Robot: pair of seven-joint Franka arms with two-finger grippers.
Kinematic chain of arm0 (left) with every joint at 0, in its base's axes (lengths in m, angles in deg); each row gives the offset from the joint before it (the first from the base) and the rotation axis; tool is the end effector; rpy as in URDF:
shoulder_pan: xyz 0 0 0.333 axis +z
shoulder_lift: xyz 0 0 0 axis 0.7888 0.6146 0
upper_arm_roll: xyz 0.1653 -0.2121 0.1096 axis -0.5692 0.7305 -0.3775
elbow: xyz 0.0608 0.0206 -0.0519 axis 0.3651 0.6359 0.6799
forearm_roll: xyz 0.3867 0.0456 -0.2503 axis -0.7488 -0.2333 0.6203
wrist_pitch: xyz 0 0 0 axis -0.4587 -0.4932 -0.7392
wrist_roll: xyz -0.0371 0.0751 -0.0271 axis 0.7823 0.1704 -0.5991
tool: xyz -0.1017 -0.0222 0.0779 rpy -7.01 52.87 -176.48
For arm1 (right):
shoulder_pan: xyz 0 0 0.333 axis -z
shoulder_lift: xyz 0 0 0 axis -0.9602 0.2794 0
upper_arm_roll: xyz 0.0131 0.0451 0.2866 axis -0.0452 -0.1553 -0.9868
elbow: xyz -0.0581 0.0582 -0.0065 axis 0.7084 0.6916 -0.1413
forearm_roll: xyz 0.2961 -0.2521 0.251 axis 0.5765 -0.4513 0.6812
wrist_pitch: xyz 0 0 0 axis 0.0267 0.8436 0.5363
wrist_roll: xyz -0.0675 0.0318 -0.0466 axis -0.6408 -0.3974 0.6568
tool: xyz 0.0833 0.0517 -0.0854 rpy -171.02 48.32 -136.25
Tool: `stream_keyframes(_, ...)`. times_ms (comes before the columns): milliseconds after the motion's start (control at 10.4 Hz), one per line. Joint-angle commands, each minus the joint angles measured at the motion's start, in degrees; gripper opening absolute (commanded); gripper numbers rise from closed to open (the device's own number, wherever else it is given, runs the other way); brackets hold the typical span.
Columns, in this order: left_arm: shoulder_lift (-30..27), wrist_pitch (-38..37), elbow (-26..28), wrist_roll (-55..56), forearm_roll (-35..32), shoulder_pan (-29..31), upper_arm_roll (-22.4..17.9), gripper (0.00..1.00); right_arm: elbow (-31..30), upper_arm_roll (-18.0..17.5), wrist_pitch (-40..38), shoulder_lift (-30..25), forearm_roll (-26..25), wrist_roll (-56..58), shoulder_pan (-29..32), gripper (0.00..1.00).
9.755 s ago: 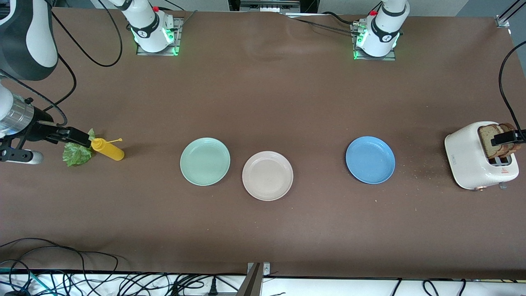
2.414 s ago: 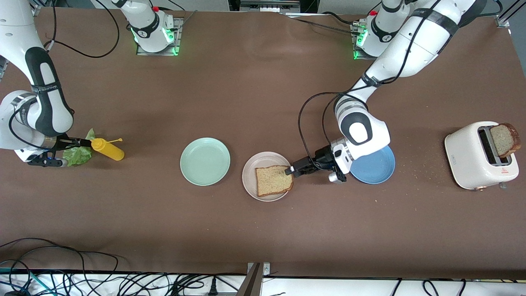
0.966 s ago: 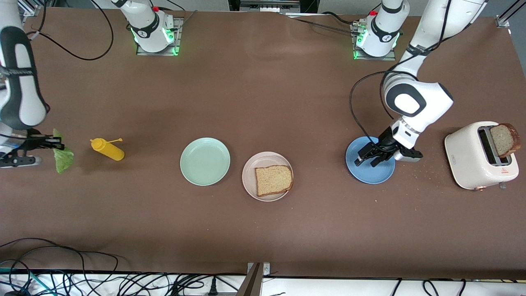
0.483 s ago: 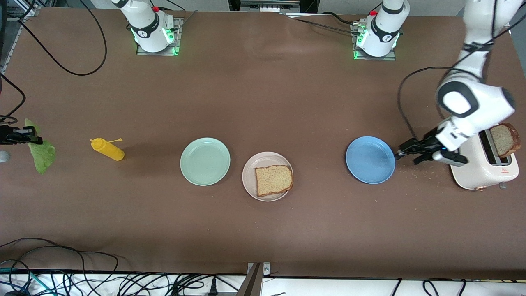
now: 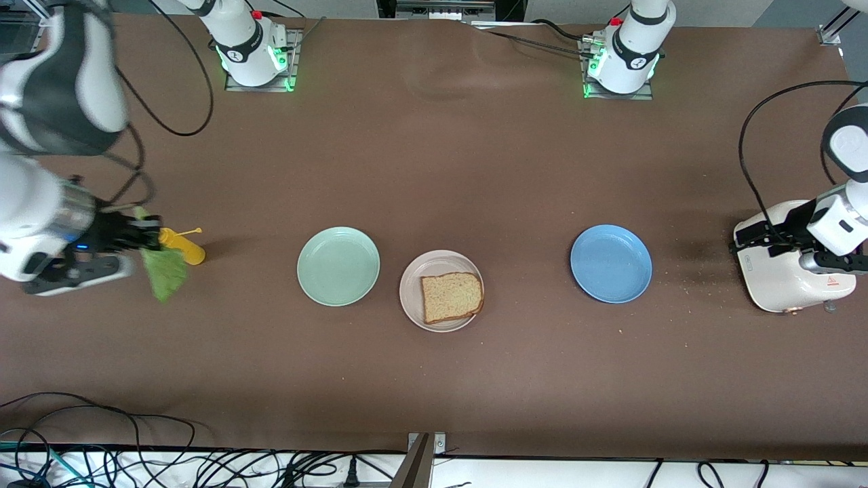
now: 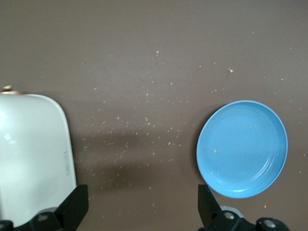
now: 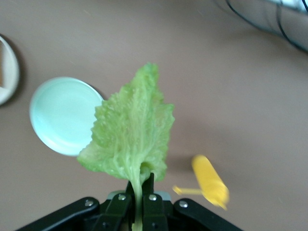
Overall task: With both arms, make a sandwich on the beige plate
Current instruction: 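Carry the lettuce leaf with the right gripper toward the beige plate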
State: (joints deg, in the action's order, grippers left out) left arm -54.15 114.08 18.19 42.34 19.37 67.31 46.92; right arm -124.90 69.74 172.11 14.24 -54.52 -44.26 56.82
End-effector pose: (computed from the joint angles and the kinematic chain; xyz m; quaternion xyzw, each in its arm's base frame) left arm 0.6447 0.1676 0.3019 0.9975 0.0018 0.0017 0.0705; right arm 0.7294 0.1288 0.4619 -0.9886 -0.1507 0.0007 0.0012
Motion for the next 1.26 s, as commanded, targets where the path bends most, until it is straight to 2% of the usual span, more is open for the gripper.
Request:
stream_keyframes(0,-1.9,-9.5,-4.9,7.8,-5.1,-0.3,0.9,1.00,2.5,-3.3,7.2,4.7,0.1,-7.7,-3.2,0.00)
stream_keyframes(193,-3.4,-13.5,-6.8,15.3,-5.2,-1.8,3.1,1.00,2.6,-8.9,12.2,7.3,0.0,-26.0,-3.6,0.00)
stream_keyframes(290,-4.5,-14.7,-6.9,17.7,-5.2,-2.2,4.8,1.00,2.6,-10.2,15.1,8.3,-0.1,-35.4,-4.7,0.00)
stream_keyframes(483,-6.9,-17.7,-7.7,20.8,-5.3,-4.7,5.5,1.00,2.7,-10.5,19.4,10.0,0.0,-54.3,-7.7,0.00)
stream_keyframes(579,-6.9,-22.0,-11.1,21.1,-5.6,-5.0,5.9,1.00,2.7,-10.5,21.3,11.1,0.0,-60.9,-9.6,0.00)
stream_keyframes(773,-6.9,-28.8,-16.7,20.9,-12.3,-5.0,8.4,1.00,2.8,-10.6,28.1,14.0,0.2,-78.6,-12.3,0.00)
stream_keyframes(869,-7.6,-29.6,-16.6,20.9,-13.8,-6.9,8.2,1.00,3.2,-11.4,31.5,15.8,0.2,-86.8,-13.4,0.00)
stream_keyframes(1159,-8.8,-39.8,-18.3,21.1,-13.8,-13.6,6.9,1.00,8.7,-15.2,37.2,22.7,0.1,-106.1,-13.5,0.00)
